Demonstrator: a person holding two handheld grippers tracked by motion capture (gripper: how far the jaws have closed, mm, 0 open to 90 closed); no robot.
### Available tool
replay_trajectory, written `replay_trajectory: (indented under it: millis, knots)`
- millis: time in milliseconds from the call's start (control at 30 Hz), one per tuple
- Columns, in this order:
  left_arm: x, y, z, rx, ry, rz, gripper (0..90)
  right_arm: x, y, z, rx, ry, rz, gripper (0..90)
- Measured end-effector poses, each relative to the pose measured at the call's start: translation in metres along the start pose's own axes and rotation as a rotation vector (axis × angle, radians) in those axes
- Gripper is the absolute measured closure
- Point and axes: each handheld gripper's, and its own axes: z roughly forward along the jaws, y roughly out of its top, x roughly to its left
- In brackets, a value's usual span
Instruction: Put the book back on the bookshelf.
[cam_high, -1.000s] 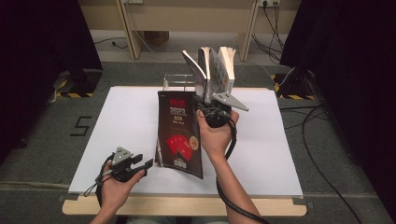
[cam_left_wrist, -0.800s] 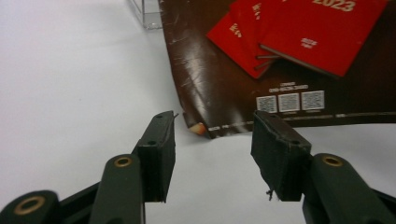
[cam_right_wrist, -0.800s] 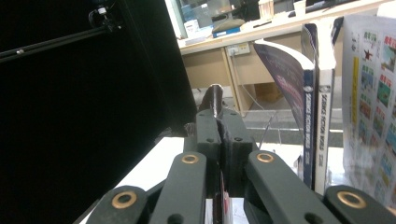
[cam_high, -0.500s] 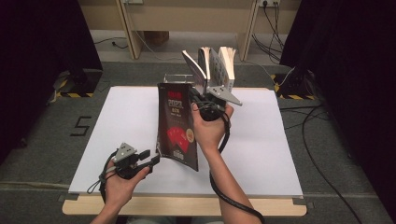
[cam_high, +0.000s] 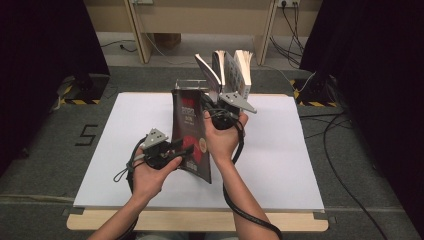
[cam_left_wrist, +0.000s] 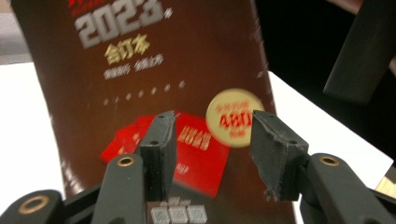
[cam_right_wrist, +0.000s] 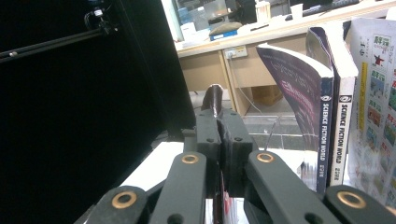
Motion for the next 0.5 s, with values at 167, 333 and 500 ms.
replay_trajectory:
  millis: [167,333,500]
  knots:
    - [-0.003,0.011,0.008,0.002,0.004,-0.006,49.0,0.0,-0.001,0.001,0.004,-0.003,0.004,88.0]
    - [-0.008,0.026,0.019,-0.014,0.015,-0.004,46.3,-0.001,-0.003,0.002,0.004,-0.004,0.001,88.1]
    - [-0.012,0.033,0.025,-0.024,0.011,-0.01,46.2,-0.002,-0.003,0.001,0.008,-0.008,-0.001,88.1]
